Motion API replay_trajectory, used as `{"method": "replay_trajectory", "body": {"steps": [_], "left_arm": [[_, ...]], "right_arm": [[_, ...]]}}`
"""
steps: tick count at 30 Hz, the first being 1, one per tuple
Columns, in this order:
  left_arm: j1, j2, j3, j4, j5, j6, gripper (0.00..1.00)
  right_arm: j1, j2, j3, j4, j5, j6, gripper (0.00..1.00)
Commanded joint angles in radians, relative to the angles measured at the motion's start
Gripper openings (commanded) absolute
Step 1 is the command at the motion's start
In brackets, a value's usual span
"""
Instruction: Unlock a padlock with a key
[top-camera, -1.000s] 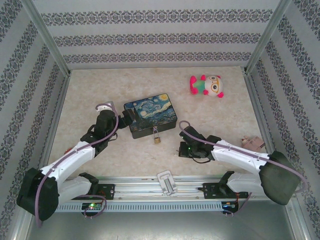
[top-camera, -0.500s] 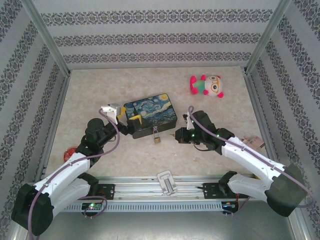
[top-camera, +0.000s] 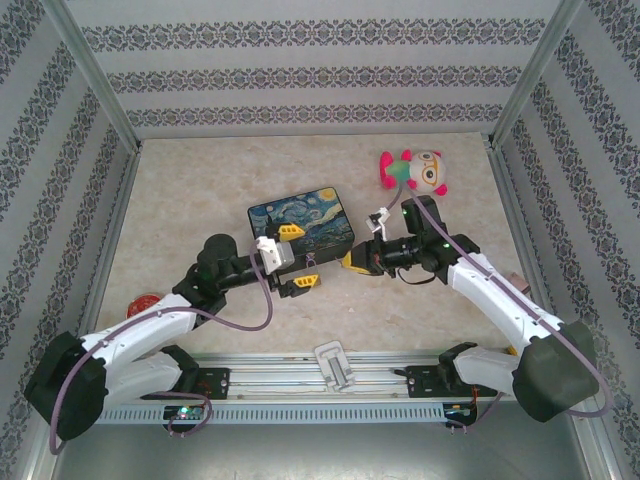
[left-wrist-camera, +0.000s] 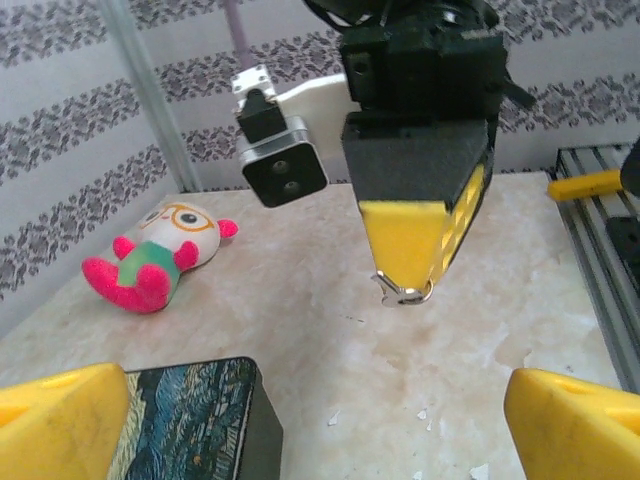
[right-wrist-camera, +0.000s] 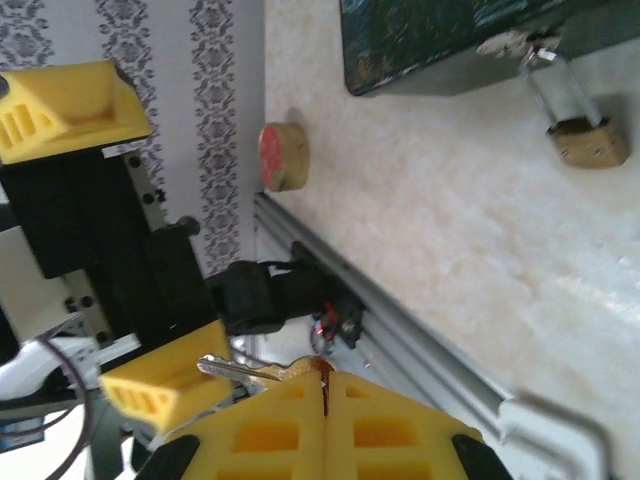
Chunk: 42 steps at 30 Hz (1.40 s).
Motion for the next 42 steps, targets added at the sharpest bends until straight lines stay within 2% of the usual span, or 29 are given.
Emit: {"method": "replay_trajectory", "body": {"steps": [1,4,6,9,12,14,16,18,22,30,37,42], "left_arm": [[-0.013,0.050,0.054,0.028,0.115,0.099,0.93],[-0.013,0.106,0.099,0.030,0.210,0.126,0.84],[-0.012,0.139,0.137,-0.018,0.260,0.162,0.82],[-0.014,0.172,0.209,-0.163,0.316,0.247,0.82],[-0.013,0.190,0.281,-0.342,0.360,0.326,0.75],[-0.013,0.195,0.314,-0.431,0.369,0.374,0.68],[-0.014,0.202,0.339,-0.494,0.362,0.409,0.52],[-0.019,0.212,0.363,-0.553,0.347,0.454,0.46],[-0.045,0.230,0.391,-0.620,0.275,0.541,0.47],[-0.083,0.284,0.439,-0.656,0.203,0.644,0.47],[-0.104,0.302,0.446,-0.642,0.188,0.683,0.47],[-0.118,0.313,0.466,-0.667,0.182,0.714,0.41]], "right_arm": [[-0.010,-0.003,0.012,-0.043,-0.125,0.027,0.00],[-0.009,-0.002,0.003,-0.054,-0.137,0.025,0.00],[-0.010,-0.002,0.001,-0.062,-0.137,0.021,0.00],[-0.010,-0.001,0.002,-0.086,-0.134,0.001,0.00],[-0.010,0.008,0.014,-0.130,-0.130,-0.029,0.00],[-0.010,0.019,0.032,-0.179,-0.120,-0.063,0.00],[-0.010,0.033,0.048,-0.215,-0.115,-0.089,0.00],[-0.011,0.043,0.054,-0.227,-0.116,-0.092,0.00],[-0.010,0.063,0.067,-0.245,-0.118,-0.098,0.00],[-0.007,0.080,0.080,-0.263,-0.110,-0.098,0.00],[0.002,0.087,0.075,-0.263,-0.101,-0.098,0.00],[0.006,0.095,0.078,-0.261,-0.096,-0.099,0.00]]}}
